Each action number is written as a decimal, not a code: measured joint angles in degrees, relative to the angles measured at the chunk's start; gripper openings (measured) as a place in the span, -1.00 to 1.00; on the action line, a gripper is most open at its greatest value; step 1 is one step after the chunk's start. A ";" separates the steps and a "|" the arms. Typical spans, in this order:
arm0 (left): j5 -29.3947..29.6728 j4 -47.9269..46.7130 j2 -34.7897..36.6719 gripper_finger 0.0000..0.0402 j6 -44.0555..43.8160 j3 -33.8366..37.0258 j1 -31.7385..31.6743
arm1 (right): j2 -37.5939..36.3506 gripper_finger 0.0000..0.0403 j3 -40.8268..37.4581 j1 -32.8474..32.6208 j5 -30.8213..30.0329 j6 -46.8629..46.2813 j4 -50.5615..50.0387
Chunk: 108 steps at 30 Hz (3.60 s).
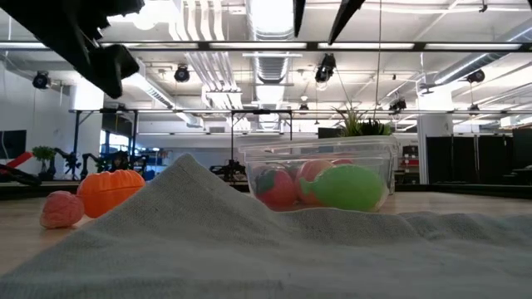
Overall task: Pick and placing Produce into tupperware
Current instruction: Put the red cherry into the transparent container
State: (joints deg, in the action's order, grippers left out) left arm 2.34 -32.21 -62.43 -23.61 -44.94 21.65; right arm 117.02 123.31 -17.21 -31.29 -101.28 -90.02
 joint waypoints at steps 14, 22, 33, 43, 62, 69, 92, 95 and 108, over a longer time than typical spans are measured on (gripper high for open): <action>-5.13 -2.83 -6.85 0.22 31.86 0.30 -11.09 | -2.41 0.03 0.04 -6.12 9.69 21.80 0.01; -6.89 -3.96 -17.53 0.22 32.81 -1.12 -15.70 | -6.19 0.03 1.41 -7.10 7.19 28.89 1.99; -6.79 -6.57 -15.50 0.22 29.32 -7.01 -19.40 | -24.80 0.03 -9.25 -3.87 8.95 48.96 9.97; -6.49 -6.83 -11.48 0.22 25.43 -10.89 -21.54 | -42.47 0.03 -48.01 7.34 23.54 62.52 43.31; -6.19 -5.98 -9.84 0.22 21.28 -10.30 -21.98 | -81.45 0.03 -82.21 17.27 24.83 49.27 66.42; -5.80 -5.54 -11.46 0.22 21.49 -10.09 -23.09 | -84.26 0.03 -85.64 13.09 23.45 62.71 73.21; -5.23 -5.57 -11.89 0.22 21.00 -10.24 -24.32 | -97.81 0.02 -114.11 10.47 31.25 62.34 102.31; -5.10 -5.53 -11.89 0.22 21.03 -10.23 -24.32 | -101.78 0.02 -116.32 10.47 31.21 62.72 102.45; -5.04 -5.86 -12.03 0.22 20.95 -9.98 -24.29 | -117.11 0.02 -120.83 10.47 28.14 75.38 102.47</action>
State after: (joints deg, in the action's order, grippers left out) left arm -2.70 -38.07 -74.46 -2.66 -54.92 -2.65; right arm -0.10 2.48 -6.74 -3.15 -25.89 12.46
